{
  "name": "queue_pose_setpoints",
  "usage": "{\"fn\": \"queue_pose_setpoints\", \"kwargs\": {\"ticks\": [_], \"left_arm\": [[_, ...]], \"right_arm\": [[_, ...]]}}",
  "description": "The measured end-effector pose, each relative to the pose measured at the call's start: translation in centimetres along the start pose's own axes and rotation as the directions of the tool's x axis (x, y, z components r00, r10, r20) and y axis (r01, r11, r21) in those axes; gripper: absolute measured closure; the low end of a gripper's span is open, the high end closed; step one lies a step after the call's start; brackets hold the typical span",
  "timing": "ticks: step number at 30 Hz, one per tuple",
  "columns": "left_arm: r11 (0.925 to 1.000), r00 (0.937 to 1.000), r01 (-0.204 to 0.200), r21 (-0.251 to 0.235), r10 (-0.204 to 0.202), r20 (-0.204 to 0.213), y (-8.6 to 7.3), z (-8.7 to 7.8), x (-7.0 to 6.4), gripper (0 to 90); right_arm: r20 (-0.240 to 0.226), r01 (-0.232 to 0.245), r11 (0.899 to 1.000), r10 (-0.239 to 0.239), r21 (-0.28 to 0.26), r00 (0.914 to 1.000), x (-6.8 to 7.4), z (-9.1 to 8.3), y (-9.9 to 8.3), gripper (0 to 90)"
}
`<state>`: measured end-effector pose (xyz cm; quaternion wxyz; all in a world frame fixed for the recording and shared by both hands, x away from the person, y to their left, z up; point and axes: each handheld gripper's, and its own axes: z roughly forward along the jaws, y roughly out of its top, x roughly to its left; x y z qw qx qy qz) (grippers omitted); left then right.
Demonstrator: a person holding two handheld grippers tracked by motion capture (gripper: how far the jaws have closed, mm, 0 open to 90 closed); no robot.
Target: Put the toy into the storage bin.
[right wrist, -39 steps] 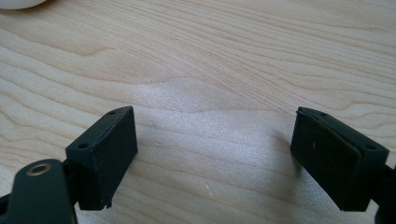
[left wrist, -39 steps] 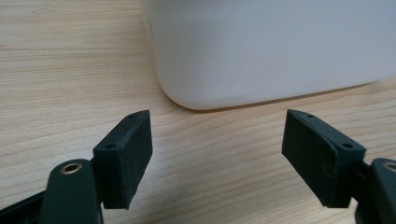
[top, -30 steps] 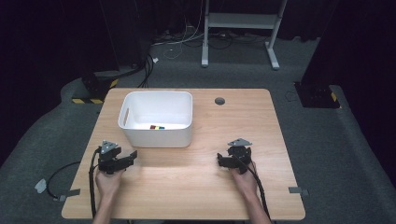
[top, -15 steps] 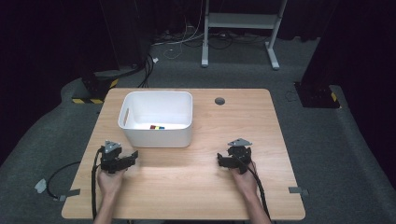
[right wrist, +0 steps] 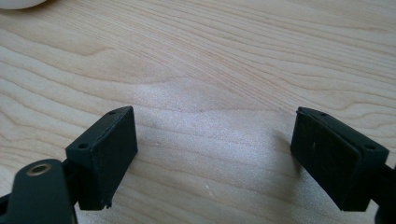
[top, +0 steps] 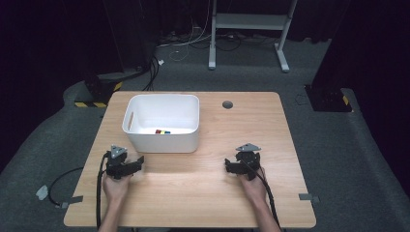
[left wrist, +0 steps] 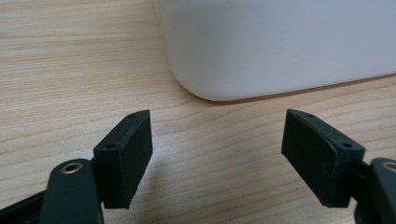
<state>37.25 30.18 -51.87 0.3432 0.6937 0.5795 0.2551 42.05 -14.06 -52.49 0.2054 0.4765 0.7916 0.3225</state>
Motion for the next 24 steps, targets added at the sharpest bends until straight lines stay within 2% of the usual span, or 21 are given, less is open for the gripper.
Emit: {"fn": "queue_pose_setpoints", "kwargs": {"ticks": [3, 7, 9, 12, 19, 24], "left_arm": [[1.0, 1.0, 0.007, -0.001, -0.007, -0.001, -0.19, 0.16, 0.04, 24.9], [0.9995, 0.9997, 0.021, 0.023, -0.021, -0.012, -0.74, 0.4, 0.4, 25.0], [0.9997, 0.9997, 0.02, 0.01, -0.02, -0.017, -0.77, 0.26, 0.5, 25.2], [0.9996, 0.9996, 0.024, 0.015, -0.024, -0.018, -0.79, 0.3, 0.58, 25.1], [0.9991, 0.9994, 0.019, 0.037, -0.018, -0.031, -0.76, 0.44, 0.48, 24.5], [0.9988, 0.998, -0.007, 0.048, 0.01, -0.063, -0.69, 0.6, 0.06, 23.9]], "right_arm": [[0.0, 0.001, 1.0, -0.001, 0.0, 1.0, 0.0, 0.0, 0.0, 14.5], [0.0, 0.0, 1.0, 0.0, 0.0, 1.0, 0.0, 0.0, 0.0, 14.5], [0.0, 0.0, 1.0, 0.0, 0.0, 1.0, 0.0, 0.0, 0.0, 14.5], [-0.001, 0.0, 1.0, 0.0, -0.001, 1.0, 0.0, 0.0, -0.01, 14.5], [-0.001, 0.0, 1.0, 0.0, -0.001, 1.0, 0.0, 0.0, -0.01, 14.5], [-0.001, 0.0, 1.0, 0.0, 0.0, 1.0, 0.0, 0.0, -0.01, 14.5]]}}
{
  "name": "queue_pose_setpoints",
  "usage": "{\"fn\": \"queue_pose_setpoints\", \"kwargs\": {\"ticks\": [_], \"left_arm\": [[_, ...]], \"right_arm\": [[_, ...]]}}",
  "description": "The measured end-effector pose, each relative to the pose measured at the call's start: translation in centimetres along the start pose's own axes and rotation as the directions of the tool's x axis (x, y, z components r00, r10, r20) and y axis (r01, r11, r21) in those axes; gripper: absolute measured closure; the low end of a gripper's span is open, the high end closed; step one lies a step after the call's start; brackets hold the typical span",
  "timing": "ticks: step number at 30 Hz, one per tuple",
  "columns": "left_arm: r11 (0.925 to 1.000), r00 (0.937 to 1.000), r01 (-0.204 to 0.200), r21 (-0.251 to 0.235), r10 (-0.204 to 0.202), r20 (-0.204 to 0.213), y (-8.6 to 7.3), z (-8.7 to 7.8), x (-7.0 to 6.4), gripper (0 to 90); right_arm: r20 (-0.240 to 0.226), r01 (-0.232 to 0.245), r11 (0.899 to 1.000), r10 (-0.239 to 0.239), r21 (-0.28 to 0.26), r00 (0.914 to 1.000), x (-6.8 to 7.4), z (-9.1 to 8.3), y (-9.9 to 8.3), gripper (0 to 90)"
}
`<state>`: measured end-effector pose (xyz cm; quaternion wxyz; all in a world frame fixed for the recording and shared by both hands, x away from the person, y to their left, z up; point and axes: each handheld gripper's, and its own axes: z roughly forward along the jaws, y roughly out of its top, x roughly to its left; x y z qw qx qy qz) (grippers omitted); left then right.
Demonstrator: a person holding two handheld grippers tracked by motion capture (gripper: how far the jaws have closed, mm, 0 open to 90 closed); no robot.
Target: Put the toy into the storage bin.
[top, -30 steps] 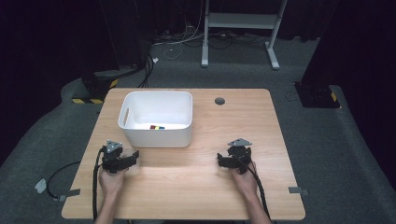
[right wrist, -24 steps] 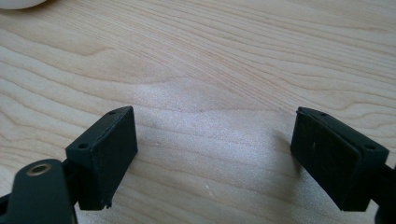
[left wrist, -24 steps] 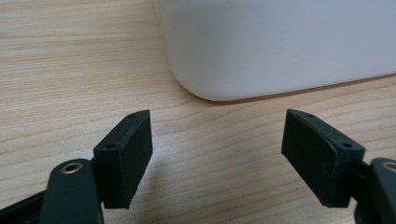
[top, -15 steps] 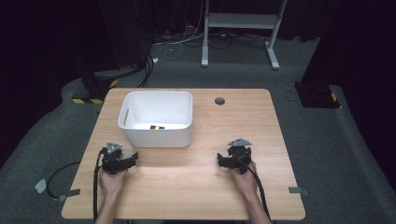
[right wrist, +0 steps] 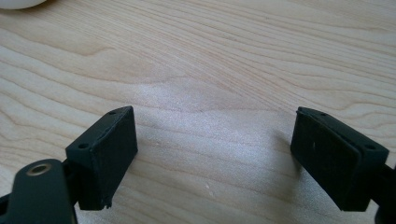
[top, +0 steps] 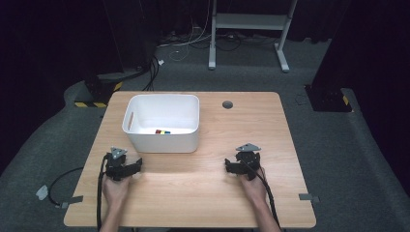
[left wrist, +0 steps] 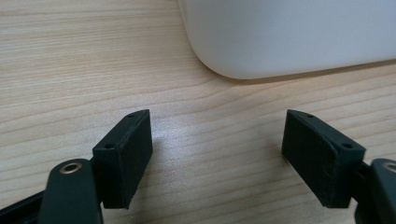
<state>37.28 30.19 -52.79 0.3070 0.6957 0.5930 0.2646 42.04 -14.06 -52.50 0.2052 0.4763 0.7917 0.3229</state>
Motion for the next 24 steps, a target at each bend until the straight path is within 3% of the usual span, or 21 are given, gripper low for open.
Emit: {"fn": "queue_pose_setpoints", "kwargs": {"ticks": [24], "left_arm": [[1.0, 1.0, 0.001, 0.001, -0.001, 0.004, 0.01, 0.03, -0.02, 22.0]], "right_arm": [[0.0, -0.001, 1.0, 0.001, 0.0, 1.0, 0.0, 0.0, -0.01, 14.5]]}}
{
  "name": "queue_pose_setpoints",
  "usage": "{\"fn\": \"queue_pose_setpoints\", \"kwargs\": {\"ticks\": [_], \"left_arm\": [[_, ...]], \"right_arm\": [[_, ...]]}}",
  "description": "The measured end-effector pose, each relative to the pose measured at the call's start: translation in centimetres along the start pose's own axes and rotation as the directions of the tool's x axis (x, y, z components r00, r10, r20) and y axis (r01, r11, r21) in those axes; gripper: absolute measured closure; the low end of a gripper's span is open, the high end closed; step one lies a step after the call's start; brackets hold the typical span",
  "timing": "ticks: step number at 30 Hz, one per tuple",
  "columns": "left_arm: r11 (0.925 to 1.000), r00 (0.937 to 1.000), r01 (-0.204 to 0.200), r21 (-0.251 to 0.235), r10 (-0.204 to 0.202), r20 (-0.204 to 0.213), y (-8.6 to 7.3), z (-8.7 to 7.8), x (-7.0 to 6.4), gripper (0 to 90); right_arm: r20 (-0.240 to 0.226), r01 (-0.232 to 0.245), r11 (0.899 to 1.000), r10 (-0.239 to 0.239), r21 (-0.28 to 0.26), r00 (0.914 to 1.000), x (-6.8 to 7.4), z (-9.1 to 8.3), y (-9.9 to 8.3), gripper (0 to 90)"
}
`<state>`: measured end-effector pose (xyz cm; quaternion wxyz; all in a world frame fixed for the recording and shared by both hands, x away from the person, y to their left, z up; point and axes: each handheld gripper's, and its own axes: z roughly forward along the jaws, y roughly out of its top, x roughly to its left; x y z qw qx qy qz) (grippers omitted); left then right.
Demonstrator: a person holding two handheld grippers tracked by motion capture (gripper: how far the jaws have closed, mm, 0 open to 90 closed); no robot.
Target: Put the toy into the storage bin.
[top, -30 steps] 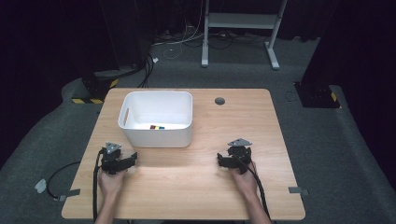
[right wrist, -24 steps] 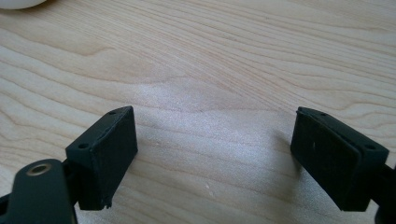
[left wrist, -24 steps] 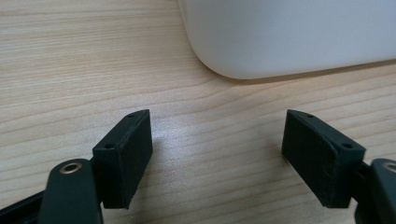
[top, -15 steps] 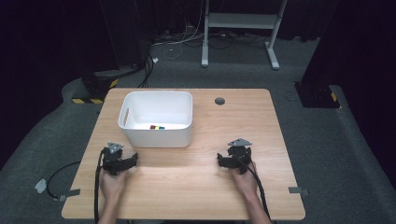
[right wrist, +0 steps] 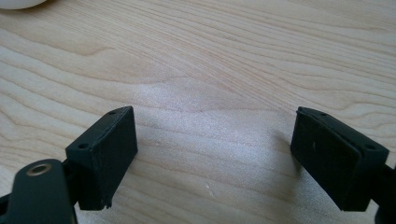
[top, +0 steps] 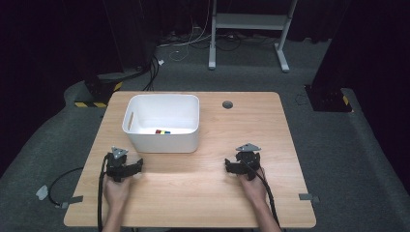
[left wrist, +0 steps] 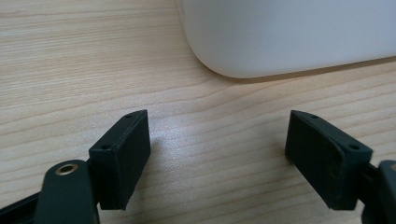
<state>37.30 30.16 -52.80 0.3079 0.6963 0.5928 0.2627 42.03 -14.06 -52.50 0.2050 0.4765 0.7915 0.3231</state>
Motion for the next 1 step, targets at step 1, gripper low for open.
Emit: {"fn": "queue_pose_setpoints", "kwargs": {"ticks": [1], "left_arm": [[1.0, 1.0, -0.001, 0.001, 0.001, 0.0, 0.0, 0.0, 0.0, 22.0]], "right_arm": [[0.0, 0.0, 1.0, 0.0, 0.0, 1.0, 0.0, 0.0, 0.0, 14.5]]}}
